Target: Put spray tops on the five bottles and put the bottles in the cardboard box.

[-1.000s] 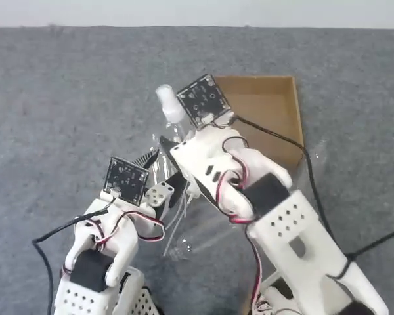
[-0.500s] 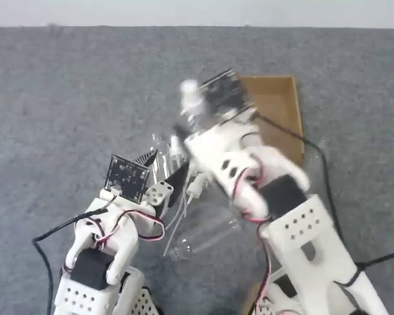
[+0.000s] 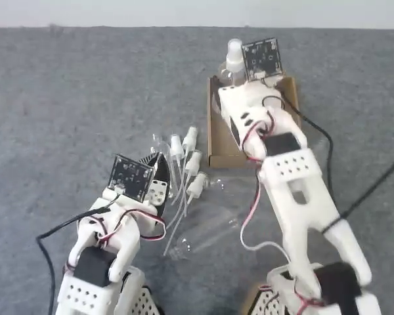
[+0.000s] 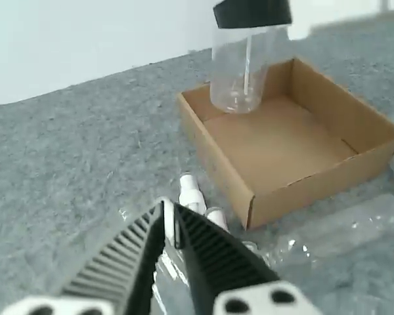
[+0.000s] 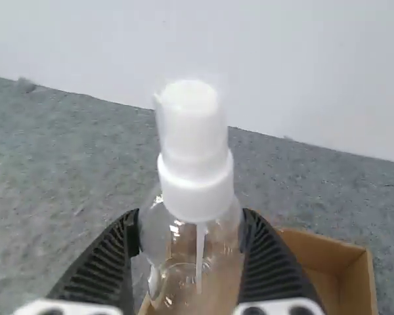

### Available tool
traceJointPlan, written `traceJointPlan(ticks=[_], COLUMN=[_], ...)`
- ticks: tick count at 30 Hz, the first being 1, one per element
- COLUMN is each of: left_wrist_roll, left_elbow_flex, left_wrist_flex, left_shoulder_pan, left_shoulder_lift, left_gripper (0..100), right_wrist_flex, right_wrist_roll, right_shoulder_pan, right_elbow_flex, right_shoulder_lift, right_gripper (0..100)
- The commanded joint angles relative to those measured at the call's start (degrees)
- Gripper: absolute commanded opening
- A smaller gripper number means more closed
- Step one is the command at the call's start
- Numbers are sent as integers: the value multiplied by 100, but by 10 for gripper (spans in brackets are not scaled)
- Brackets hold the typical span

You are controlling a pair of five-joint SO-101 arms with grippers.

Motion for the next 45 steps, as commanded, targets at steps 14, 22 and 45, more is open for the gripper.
traceJointPlan(ticks=[14,22,45], left_wrist_roll=[-26,-26,-26], left_elbow_flex=[-31,-31,-31], left_wrist_flex=[-149,-149,-149], left_shoulder_pan=[-26,-26,-26], left_shoulder_lift=[70,70,70], left_gripper=[12,12,12], right_wrist_flex=[-567,-585,-734], right_wrist_roll=[-70,-79,-44], right_shoulder_pan=[251,303,259], right_elbow_flex=[-2541,-2910,-2901], right_shoulder_lift=[2905,3582,4048], right_gripper=[6,6,11])
